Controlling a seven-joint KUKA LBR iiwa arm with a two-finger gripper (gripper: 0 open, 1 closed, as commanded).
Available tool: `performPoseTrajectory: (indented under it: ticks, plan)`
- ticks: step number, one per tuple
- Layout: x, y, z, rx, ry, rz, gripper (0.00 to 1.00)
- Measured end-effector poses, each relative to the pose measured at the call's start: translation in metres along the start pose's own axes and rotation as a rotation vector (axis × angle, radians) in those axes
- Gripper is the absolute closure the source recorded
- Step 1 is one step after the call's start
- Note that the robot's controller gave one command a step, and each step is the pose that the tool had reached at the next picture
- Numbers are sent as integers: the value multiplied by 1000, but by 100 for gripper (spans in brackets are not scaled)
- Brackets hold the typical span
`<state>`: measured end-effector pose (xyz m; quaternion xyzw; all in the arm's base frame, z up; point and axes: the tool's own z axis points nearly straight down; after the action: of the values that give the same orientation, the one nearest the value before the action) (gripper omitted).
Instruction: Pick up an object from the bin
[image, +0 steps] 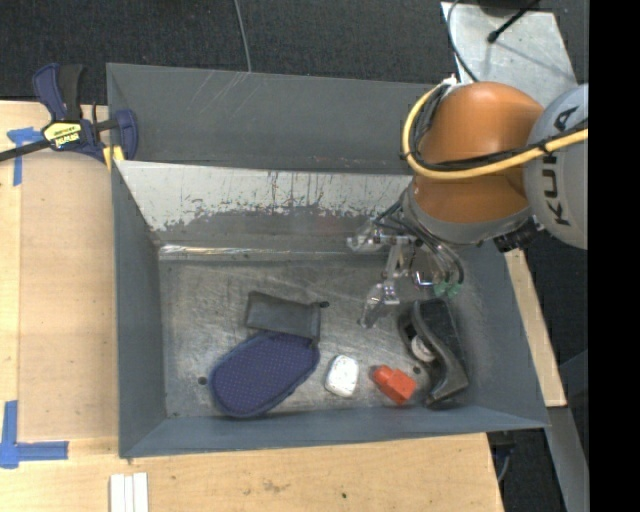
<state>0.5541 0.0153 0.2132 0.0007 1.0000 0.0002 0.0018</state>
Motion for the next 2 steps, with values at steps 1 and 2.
performPoseTrajectory:
  ticks: [1,2]
  plan:
    - [-6,57,134,4,3,-221,0]
    - [-8,58,130,1,-3,-218,100]
